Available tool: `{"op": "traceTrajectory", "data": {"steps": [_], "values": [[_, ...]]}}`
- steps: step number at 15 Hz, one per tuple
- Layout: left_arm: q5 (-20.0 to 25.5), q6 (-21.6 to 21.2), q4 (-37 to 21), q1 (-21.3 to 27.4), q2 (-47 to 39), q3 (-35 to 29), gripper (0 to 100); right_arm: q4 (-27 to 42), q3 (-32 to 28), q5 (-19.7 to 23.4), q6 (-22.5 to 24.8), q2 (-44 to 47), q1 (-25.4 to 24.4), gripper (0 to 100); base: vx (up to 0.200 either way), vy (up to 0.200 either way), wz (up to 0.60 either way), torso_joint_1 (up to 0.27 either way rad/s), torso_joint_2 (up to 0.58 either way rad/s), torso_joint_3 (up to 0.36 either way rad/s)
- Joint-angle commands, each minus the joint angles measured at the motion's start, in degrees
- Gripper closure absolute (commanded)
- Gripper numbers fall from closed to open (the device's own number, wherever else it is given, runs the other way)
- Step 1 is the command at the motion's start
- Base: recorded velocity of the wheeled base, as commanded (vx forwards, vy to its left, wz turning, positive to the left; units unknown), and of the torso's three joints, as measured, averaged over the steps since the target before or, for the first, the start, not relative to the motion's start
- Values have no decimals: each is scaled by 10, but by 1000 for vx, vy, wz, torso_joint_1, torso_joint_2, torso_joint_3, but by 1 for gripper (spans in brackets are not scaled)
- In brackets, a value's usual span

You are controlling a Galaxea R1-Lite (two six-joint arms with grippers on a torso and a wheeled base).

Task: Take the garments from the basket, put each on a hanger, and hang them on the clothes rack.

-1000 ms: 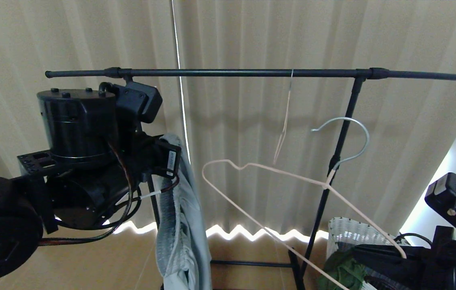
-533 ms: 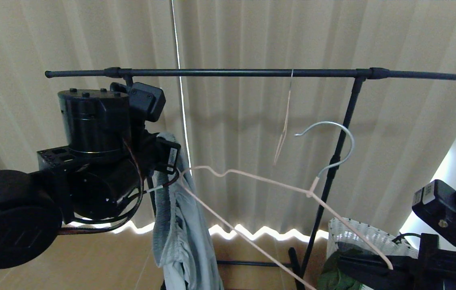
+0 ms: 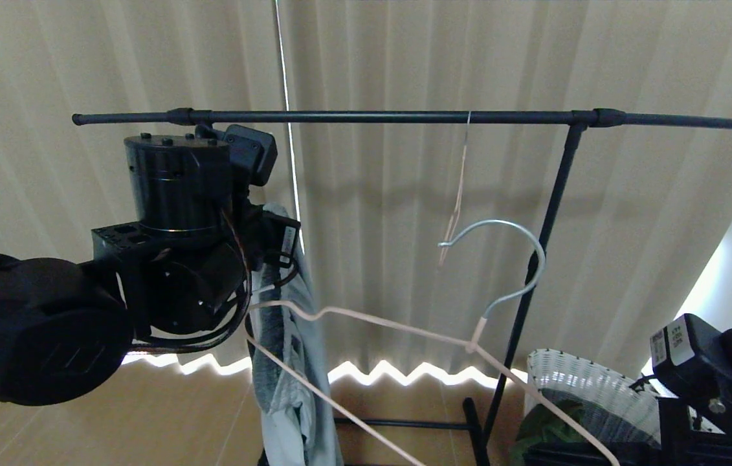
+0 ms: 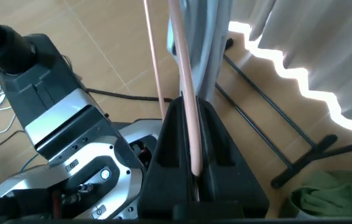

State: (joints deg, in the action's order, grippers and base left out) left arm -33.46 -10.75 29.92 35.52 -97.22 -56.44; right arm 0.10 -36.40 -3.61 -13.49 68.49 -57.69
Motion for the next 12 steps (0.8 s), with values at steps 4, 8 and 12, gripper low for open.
{"op": "traceTrajectory", "data": {"steps": [4, 8, 12], "values": [[-11, -5, -3, -3, 6, 1, 100, -41, -10, -19, 3, 60, 42, 100, 0, 0, 0, 0, 0, 0], [-26, -17, -4, -4, 6, 1, 100, -41, -20, -38, 2, 80, 82, 100, 0, 0, 0, 0, 0, 0], [-35, -37, -6, -4, 8, 7, 100, -41, -42, -45, 1, 103, 109, 100, 0, 0, 0, 0, 0, 0]]}}
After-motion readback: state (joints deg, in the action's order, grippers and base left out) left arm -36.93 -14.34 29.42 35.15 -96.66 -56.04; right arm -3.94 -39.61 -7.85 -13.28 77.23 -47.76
